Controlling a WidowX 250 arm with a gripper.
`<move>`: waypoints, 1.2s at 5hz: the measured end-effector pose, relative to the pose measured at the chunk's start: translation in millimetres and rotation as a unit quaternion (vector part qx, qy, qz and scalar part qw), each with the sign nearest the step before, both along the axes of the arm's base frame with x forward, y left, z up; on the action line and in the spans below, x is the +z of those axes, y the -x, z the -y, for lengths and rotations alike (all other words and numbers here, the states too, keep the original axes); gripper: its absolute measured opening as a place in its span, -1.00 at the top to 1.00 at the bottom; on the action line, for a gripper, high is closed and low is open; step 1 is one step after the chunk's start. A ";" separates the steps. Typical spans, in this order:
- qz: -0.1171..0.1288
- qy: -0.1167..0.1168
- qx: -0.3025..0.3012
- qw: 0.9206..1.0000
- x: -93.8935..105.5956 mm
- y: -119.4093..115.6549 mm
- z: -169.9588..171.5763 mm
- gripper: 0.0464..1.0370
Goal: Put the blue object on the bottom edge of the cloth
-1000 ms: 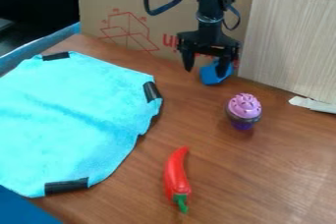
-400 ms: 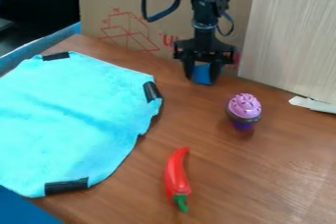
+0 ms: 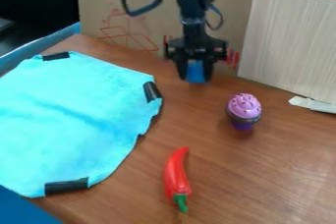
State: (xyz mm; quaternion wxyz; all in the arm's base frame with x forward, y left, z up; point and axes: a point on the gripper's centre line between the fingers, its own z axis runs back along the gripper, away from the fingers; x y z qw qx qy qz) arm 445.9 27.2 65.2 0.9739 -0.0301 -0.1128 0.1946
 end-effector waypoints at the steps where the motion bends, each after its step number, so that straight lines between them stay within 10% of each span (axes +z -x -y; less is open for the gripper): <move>1: 0.032 0.022 0.007 0.999 36.8 24.4 1.6 -0.12; 3: 0.030 0.049 0.057 0.997 68.3 108.7 -11.1 -0.11; 6: -0.099 0.031 0.212 0.972 47.6 222.6 -33.3 -0.11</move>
